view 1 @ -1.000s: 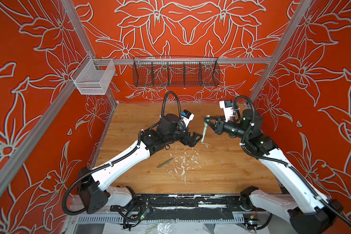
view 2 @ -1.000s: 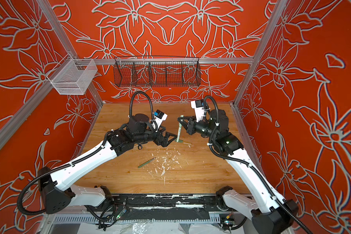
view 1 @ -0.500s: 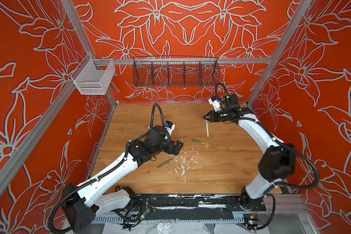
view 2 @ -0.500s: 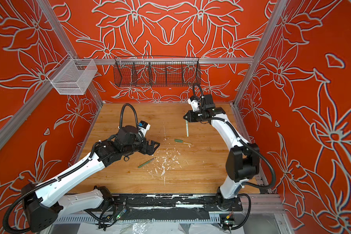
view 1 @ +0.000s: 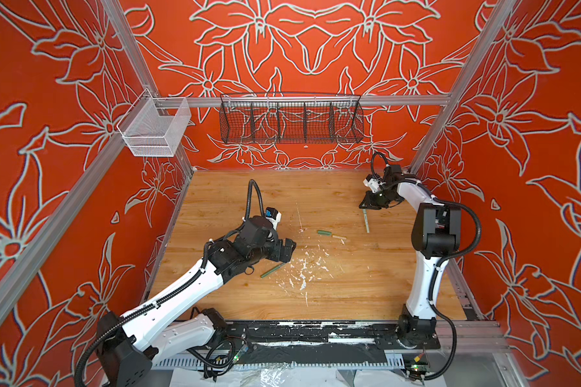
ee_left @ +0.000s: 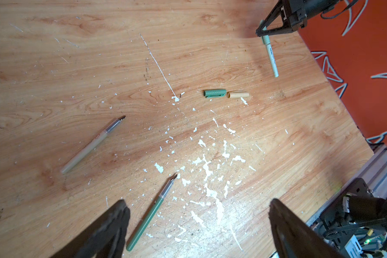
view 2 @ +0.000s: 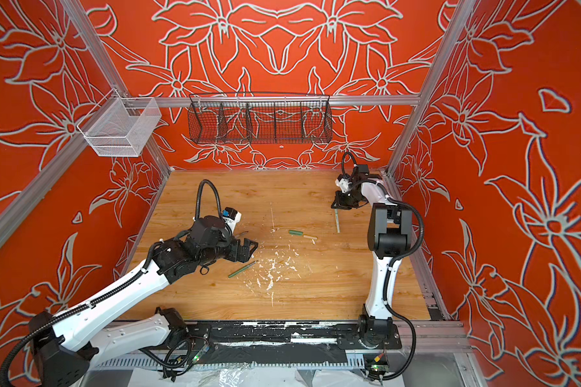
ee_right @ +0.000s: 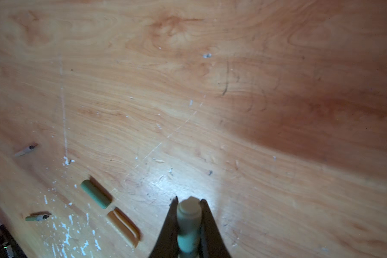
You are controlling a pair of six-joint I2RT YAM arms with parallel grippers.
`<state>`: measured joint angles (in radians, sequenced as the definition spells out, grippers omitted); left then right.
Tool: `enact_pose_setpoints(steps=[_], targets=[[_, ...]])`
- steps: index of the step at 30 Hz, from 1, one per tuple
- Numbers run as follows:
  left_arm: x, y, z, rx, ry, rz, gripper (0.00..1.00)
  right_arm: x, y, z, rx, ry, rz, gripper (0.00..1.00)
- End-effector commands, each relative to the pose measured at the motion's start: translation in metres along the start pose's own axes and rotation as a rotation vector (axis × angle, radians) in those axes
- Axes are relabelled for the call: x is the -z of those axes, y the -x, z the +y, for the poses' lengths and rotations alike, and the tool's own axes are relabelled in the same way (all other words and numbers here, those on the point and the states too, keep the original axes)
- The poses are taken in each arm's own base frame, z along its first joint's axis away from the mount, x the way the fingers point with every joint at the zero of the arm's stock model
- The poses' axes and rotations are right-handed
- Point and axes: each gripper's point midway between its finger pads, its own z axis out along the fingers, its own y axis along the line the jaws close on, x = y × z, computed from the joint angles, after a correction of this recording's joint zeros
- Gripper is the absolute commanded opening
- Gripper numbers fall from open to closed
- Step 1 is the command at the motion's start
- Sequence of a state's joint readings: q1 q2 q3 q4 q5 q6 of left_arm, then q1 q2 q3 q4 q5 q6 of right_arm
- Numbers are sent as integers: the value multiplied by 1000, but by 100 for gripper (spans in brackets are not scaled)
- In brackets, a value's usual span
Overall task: Insert pens into pen caps
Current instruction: Place a pen at the middle-right of the table.
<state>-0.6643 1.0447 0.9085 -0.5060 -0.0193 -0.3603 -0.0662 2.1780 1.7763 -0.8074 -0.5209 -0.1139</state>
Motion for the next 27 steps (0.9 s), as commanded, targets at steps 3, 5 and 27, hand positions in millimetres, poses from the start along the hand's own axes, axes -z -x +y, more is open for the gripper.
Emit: enact_pose_setpoints(steps=[3, 5, 27], targets=[[-2, -8, 7, 26, 24, 25, 97, -6, -5, -24, 37, -82, 50, 0], [-3, -8, 7, 29, 27, 29, 97, -11, -6, -29, 30, -92, 60, 0], [1, -14, 22, 44, 111, 46, 97, 21, 17, -31, -17, -169, -71, 38]])
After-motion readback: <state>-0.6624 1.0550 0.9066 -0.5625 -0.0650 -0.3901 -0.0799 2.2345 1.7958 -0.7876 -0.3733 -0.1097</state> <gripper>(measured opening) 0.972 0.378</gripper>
